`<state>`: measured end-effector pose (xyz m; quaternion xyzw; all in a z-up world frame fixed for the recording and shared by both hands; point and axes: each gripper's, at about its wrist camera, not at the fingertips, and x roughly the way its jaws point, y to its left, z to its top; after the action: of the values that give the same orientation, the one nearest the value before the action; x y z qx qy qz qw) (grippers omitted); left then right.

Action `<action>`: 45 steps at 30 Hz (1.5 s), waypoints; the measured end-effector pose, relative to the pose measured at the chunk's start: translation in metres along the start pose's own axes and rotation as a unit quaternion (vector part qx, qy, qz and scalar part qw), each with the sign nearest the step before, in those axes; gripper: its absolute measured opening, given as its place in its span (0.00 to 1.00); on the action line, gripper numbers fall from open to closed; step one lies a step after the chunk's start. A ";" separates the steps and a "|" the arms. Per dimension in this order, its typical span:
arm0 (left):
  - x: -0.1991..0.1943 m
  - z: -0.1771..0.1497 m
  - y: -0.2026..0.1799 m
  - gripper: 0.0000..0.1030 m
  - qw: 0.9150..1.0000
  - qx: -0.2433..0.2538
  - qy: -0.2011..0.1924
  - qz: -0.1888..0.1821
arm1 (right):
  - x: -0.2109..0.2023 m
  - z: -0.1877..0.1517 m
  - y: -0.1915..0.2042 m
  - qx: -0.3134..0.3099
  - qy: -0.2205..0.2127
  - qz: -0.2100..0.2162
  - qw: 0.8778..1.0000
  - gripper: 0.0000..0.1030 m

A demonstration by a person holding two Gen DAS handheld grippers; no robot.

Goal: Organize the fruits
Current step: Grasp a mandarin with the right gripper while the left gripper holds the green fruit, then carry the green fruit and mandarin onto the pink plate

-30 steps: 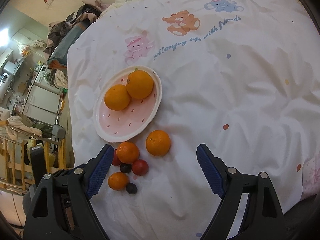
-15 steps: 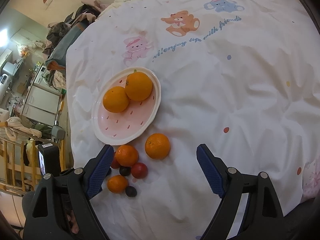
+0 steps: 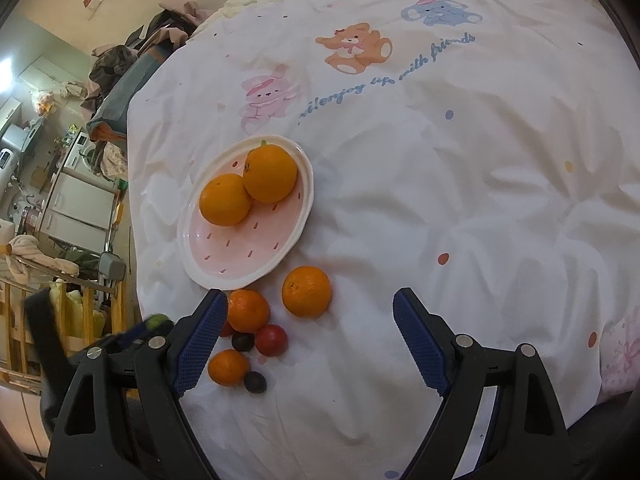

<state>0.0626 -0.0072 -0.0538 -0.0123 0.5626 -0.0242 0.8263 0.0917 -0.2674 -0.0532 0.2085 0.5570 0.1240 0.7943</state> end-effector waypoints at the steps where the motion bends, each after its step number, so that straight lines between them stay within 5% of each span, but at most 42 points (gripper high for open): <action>1: -0.007 0.000 0.002 0.24 1.000 -0.003 -0.014 0.000 | 0.001 0.000 -0.001 0.001 0.001 0.000 1.000 0.85; 6: -0.017 0.008 0.009 0.24 0.999 -0.008 -0.041 0.006 | 0.014 0.005 -0.001 0.003 0.025 -0.006 1.000 0.85; 18: 0.003 0.013 0.019 0.24 0.999 -0.038 -0.019 0.008 | 0.085 0.019 0.020 -0.059 0.107 -0.024 0.992 0.83; 23: 0.008 0.015 0.021 0.24 0.999 -0.043 -0.014 0.011 | 0.105 0.014 0.032 -0.101 0.127 -0.045 0.986 0.66; 26: 0.009 0.016 0.022 0.24 0.999 -0.045 -0.014 0.011 | 0.105 0.013 0.032 -0.111 0.129 -0.050 0.984 0.43; 45: 0.003 0.014 0.025 0.24 0.998 -0.040 -0.035 0.035 | 0.020 0.005 0.014 -0.089 0.054 -0.002 0.995 0.43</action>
<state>0.0771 0.0178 -0.0529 -0.0264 0.5336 0.0277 0.8448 0.1043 -0.2473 -0.0615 0.1288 0.5865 0.1820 0.7786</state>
